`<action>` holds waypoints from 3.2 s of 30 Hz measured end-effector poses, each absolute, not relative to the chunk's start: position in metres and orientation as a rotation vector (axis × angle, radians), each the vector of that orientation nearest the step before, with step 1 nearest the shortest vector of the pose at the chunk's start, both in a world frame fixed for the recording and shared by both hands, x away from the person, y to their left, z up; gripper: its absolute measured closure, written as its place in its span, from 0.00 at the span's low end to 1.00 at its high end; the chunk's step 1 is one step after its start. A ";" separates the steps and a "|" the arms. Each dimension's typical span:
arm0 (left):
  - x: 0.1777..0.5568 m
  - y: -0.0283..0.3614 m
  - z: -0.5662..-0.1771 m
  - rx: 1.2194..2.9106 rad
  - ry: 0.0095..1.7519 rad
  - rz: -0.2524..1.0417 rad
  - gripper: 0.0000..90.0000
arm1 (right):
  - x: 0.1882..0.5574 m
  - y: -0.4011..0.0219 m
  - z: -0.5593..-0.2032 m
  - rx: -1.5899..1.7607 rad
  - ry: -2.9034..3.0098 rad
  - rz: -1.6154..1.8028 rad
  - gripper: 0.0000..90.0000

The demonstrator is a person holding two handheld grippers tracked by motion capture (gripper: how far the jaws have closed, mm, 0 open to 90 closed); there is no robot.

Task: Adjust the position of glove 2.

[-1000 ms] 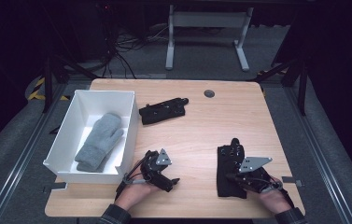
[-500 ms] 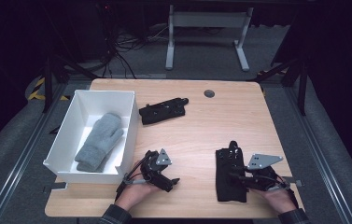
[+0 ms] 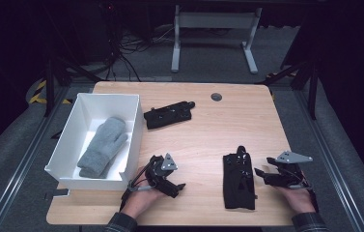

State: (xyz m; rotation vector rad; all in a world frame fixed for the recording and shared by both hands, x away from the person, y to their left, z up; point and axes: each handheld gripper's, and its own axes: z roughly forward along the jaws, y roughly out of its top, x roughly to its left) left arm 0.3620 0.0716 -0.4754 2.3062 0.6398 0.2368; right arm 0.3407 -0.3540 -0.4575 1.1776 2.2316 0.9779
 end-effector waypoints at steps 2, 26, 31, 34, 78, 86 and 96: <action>0.363 0.073 -0.473 2.287 0.662 0.245 0.20 | 0.342 -0.359 -0.461 1.201 2.224 0.966 0.31; 0.439 0.052 -0.435 2.220 0.910 0.355 1.00 | 0.346 -0.366 -0.468 1.224 2.228 0.966 0.21; 0.464 0.049 -0.435 2.197 0.930 0.378 1.00 | 0.346 -0.366 -0.468 1.222 2.228 0.967 0.20; 0.482 0.048 -0.434 2.172 0.957 0.378 1.00 | 0.346 -0.366 -0.468 1.222 2.228 0.967 0.20; 0.503 0.047 -0.459 2.188 1.014 0.276 1.00 | 0.345 -0.364 -0.468 1.211 2.241 0.968 0.19; 0.475 0.038 -0.460 2.199 0.959 0.211 1.00 | 0.345 -0.364 -0.468 1.210 2.243 0.968 0.18; 0.440 0.013 -0.460 2.210 0.893 0.160 1.00 | 0.345 -0.363 -0.468 1.202 2.250 0.971 0.18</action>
